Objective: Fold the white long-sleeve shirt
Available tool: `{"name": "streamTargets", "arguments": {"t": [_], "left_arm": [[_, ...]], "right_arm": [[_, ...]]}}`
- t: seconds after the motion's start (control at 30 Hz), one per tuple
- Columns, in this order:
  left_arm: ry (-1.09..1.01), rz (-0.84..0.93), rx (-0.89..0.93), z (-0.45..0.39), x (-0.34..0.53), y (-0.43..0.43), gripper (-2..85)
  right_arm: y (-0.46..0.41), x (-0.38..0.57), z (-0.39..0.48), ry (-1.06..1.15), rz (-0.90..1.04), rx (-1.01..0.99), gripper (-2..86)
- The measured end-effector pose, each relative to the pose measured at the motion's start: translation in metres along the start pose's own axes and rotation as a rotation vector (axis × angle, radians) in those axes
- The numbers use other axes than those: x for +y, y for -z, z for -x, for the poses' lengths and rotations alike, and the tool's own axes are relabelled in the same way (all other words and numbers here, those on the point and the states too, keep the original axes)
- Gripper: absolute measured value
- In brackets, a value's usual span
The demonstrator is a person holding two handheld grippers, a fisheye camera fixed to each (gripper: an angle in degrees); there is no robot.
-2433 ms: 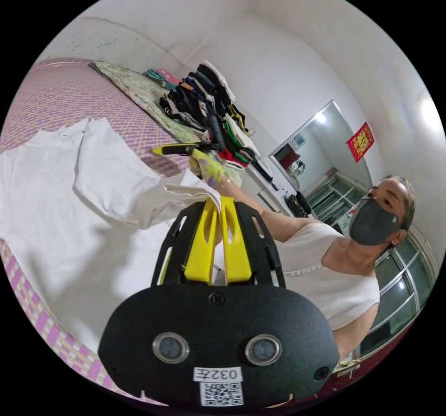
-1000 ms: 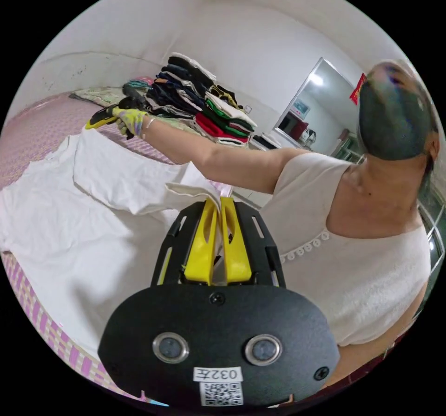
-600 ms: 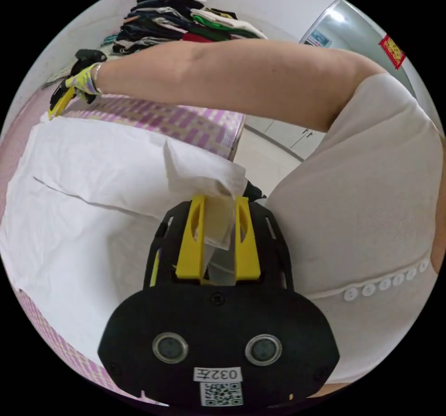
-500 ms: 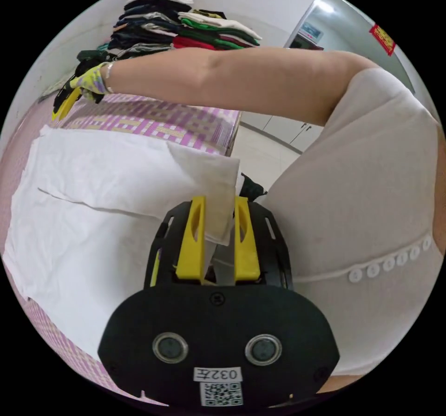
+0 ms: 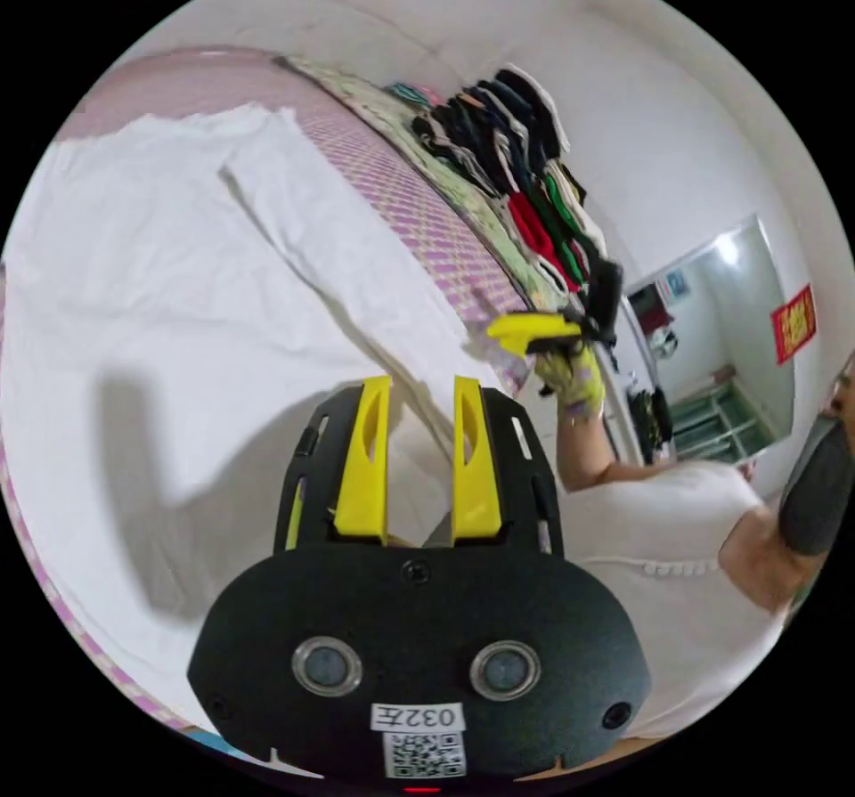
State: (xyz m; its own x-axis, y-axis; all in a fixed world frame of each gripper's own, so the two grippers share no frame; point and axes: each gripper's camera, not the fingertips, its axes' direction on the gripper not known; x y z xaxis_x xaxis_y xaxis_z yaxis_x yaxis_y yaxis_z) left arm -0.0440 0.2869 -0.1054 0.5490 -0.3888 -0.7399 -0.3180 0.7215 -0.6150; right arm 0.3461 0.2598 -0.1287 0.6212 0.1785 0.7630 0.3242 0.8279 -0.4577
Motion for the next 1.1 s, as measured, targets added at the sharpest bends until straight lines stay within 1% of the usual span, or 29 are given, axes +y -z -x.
{"name": "streamTargets", "arguments": {"t": [0.07, 0.17, 0.23, 0.27, 0.3, 0.37, 0.43, 0.47, 0.53, 0.6, 0.63, 0.73, 0.77, 0.83, 0.93, 1.03, 1.1], "left_arm": [[0.021, 0.002, 0.000, 0.010, -0.003, -0.004, 5.5], [0.026, -0.019, 0.033, 0.020, -0.003, -0.008, 1.4], [0.023, -0.076, 0.076, 0.025, 0.004, 0.000, -0.6], [0.025, -0.104, 0.083, 0.028, 0.010, 0.007, -0.8], [0.028, -0.111, 0.066, 0.032, 0.014, 0.012, -0.9], [0.058, -0.068, -0.003, 0.040, 0.017, 0.013, -0.6], [0.065, -0.042, 0.029, 0.043, 0.019, 0.015, 0.1], [0.047, -0.057, 0.039, 0.037, 0.022, 0.022, 0.7], [-0.027, -0.108, -0.027, 0.015, 0.024, 0.033, 0.6], [-0.112, -0.132, -0.132, -0.007, 0.019, 0.036, 0.2], [-0.124, -0.126, -0.142, -0.009, 0.017, 0.033, 0.0], [-0.101, -0.010, -0.118, 0.003, 0.006, 0.006, -0.2], [-0.081, 0.034, -0.155, 0.009, 0.005, -0.003, -0.1], [-0.083, 0.009, -0.147, 0.013, 0.011, 0.003, -0.1], [-0.080, -0.110, -0.133, 0.020, 0.029, 0.045, 2.4], [0.039, -0.244, -0.273, 0.047, 0.059, 0.108, 4.5], [0.173, -0.311, -0.429, 0.076, 0.090, 0.154, 6.4]], "right_arm": [[-0.008, 0.015, 0.014, 0.021, -0.038, -0.023, 5.8], [-0.025, 0.029, 0.036, 0.077, -0.030, -0.056, 4.9], [-0.034, 0.035, 0.049, 0.111, -0.011, -0.052, 3.5], [-0.044, 0.037, 0.055, 0.115, 0.046, -0.012, 1.8], [-0.049, 0.040, 0.060, 0.122, 0.074, 0.031, 0.6], [-0.044, 0.044, 0.067, 0.124, 0.053, 0.017, -0.4], [-0.038, 0.045, 0.078, 0.145, 0.022, 0.005, -0.7], [-0.034, 0.045, 0.086, 0.162, 0.004, 0.018, -0.8], [-0.032, 0.043, 0.096, 0.183, -0.009, 0.060, -0.9], [-0.035, 0.040, 0.102, 0.198, -0.031, 0.094, -1.0], [-0.037, 0.039, 0.102, 0.191, -0.027, 0.096, -1.0], [-0.052, 0.033, 0.093, 0.120, 0.051, 0.116, -1.0], [-0.055, 0.033, 0.091, 0.105, 0.066, 0.115, -0.9], [-0.049, 0.033, 0.092, 0.104, 0.061, 0.091, -0.8], [-0.031, 0.038, 0.092, 0.068, -0.001, 0.157, -0.3], [-0.011, 0.038, 0.070, -0.050, -0.038, 0.200, 2.5], [0.004, 0.032, 0.042, -0.167, -0.061, 0.204, 5.3]]}}
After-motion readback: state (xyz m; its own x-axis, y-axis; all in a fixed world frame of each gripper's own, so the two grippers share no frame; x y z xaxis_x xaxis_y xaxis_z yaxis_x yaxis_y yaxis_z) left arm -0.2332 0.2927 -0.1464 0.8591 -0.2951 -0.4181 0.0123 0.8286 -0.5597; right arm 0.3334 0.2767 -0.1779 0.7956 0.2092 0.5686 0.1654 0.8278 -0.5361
